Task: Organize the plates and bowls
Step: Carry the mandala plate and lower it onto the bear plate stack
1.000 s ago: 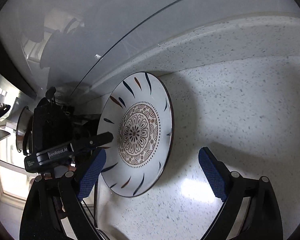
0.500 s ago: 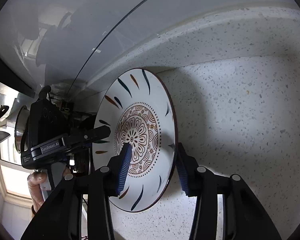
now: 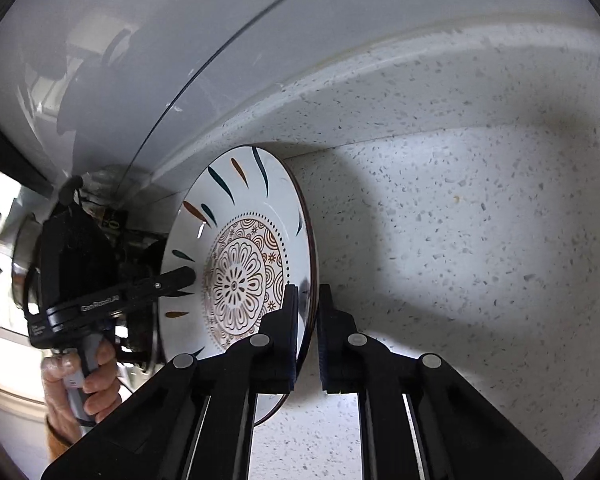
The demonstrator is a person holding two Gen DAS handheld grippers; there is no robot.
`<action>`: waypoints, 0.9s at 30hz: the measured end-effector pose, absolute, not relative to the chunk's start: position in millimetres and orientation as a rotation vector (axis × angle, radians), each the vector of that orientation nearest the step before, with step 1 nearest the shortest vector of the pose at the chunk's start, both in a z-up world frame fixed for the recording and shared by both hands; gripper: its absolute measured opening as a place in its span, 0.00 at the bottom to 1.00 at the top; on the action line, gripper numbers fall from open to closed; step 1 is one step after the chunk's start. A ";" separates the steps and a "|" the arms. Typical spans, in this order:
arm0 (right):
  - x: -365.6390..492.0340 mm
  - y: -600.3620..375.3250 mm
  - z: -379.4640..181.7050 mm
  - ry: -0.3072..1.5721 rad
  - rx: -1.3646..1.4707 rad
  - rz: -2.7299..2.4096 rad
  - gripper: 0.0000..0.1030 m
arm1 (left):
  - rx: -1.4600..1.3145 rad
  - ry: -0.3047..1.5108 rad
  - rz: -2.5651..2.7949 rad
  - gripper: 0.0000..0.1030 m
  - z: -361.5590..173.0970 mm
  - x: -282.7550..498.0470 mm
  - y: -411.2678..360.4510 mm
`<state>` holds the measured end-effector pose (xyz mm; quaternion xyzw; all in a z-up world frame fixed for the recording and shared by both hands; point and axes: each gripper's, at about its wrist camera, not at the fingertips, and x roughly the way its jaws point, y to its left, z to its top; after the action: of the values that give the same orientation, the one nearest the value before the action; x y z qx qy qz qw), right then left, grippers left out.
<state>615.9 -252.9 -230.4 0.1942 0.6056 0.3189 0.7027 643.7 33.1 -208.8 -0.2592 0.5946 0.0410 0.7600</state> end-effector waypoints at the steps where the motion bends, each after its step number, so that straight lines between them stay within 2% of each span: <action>1: 615.1 -254.3 -229.7 1.347 0.432 0.700 0.08 | -0.564 1.291 0.084 0.13 -205.8 641.5 32.0; 9: 587.0 -272.9 -215.2 1.322 0.433 0.673 0.08 | -0.565 1.267 0.015 0.11 -186.2 607.2 19.6; 13: 557.8 -288.6 -194.6 1.290 0.429 0.652 0.08 | -0.527 1.234 -0.054 0.10 -159.5 571.1 3.0; 22: 443.4 -313.5 -126.3 1.202 0.421 0.595 0.08 | -0.511 1.191 -0.223 0.08 -99.3 455.8 -9.1; 27: 369.6 -311.9 -110.2 1.194 0.444 0.589 0.08 | -0.490 1.205 -0.278 0.08 -89.9 380.7 -14.8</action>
<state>369.6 -311.9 -110.2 0.2044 0.5491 0.2707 0.7638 380.7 -14.8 -89.9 -0.2274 0.5591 -0.1289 0.7869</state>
